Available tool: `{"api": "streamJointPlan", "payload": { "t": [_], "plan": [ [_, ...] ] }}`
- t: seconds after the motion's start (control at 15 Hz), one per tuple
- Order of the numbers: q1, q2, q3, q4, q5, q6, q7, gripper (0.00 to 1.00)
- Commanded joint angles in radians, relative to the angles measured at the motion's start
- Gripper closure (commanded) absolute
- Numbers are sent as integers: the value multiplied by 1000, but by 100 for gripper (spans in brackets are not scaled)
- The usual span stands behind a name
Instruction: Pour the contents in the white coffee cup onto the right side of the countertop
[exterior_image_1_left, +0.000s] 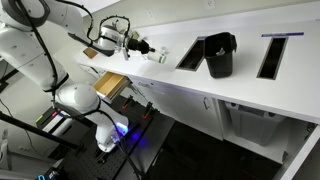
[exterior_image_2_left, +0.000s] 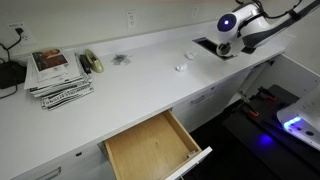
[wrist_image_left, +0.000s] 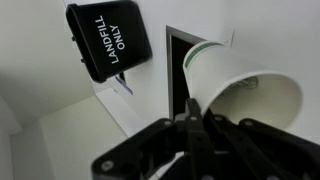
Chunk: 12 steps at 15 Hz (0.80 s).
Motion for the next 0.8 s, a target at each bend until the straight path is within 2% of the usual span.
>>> {"api": "streamJointPlan", "payload": {
  "t": [0.0, 0.07, 0.33, 0.6, 0.73],
  "plan": [
    [-8, 2, 9, 4, 1, -3, -1, 96],
    [-8, 1, 9, 6, 2, -4, -2, 99],
    [46, 54, 58, 58, -3, -221, 4, 99],
    [92, 153, 100, 135, -8, -401, 1, 99],
    [105, 216, 102, 177, -17, -449, 4, 99]
  ]
}}
